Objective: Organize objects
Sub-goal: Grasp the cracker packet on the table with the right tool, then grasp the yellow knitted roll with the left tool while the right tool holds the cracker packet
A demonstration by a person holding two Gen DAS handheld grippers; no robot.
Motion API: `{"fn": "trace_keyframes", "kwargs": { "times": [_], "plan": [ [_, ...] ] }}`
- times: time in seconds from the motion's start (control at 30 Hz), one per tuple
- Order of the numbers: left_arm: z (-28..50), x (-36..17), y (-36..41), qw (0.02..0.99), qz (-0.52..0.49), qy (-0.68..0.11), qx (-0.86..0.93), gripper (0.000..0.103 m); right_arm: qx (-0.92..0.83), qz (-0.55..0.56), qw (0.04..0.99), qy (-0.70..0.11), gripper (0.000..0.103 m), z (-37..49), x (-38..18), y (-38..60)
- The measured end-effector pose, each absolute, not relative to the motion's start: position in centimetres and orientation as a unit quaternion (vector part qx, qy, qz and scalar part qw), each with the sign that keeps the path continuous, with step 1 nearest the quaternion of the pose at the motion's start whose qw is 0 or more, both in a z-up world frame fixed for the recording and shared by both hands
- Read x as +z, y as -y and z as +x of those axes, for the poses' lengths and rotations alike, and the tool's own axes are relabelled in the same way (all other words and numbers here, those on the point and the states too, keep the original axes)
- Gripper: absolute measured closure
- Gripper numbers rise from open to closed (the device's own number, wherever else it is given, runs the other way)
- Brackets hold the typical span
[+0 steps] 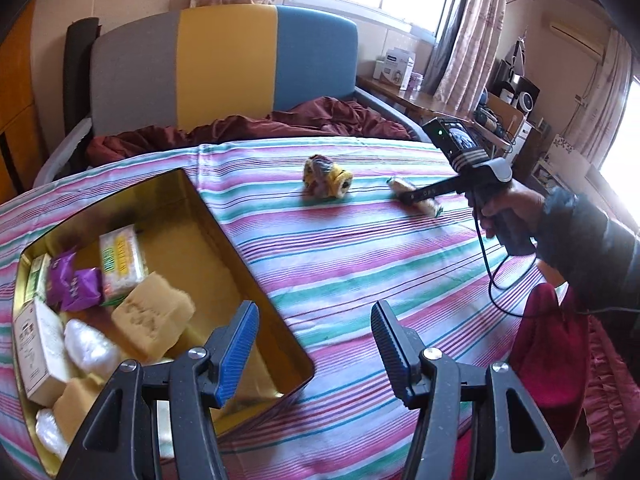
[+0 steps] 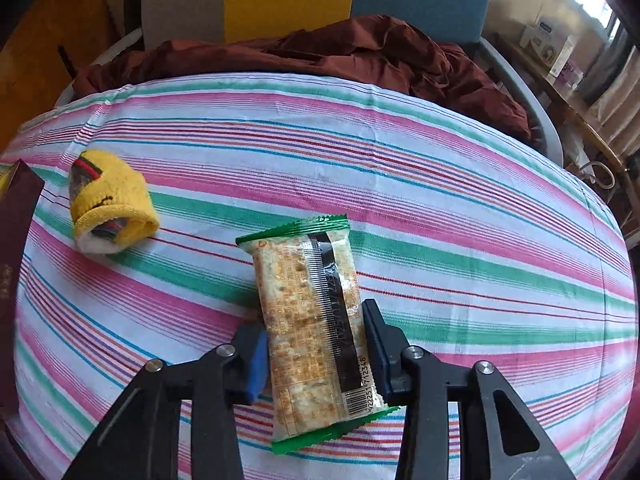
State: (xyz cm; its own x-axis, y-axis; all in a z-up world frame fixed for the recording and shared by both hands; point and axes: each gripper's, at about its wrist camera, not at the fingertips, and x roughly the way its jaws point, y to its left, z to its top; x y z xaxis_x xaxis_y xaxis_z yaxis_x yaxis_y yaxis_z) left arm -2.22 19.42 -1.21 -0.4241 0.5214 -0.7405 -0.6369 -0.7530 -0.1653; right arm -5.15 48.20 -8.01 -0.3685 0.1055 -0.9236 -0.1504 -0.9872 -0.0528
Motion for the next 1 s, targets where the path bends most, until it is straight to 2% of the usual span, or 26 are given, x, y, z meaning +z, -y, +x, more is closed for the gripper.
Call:
{"fn": "trace_keyframes", "kwargs": {
  "times": [0.33,0.67,0.77,0.83,1.0],
  "plan": [
    [-4.6,-0.7,-23.9,0.359,-0.433,-0.049,0.826,0.044,0.811,-0.576,0.085,-0.053,0.062,0.9,-8.0,-44.8],
    [-9.7,-1.1,-30.2,0.349,-0.453,-0.045,0.819,0.044,0.813,-0.573,0.087,-0.061,0.06,1.8,-8.0,-44.3],
    [-12.3,-2.0,-31.8,0.333,-0.467,-0.043,0.818,0.042,0.813,-0.573,0.088,-0.056,0.06,1.9,-8.0,-44.0],
    [-13.8,-2.6,-32.8,0.323,-0.47,-0.045,0.82,0.033,0.813,-0.573,0.088,-0.056,0.06,2.0,-8.0,-43.9],
    [-17.2,-4.2,-35.2,0.311,-0.482,-0.044,0.818,0.028,0.812,-0.575,0.087,-0.055,0.06,1.4,-7.9,-44.5]
  ]
}}
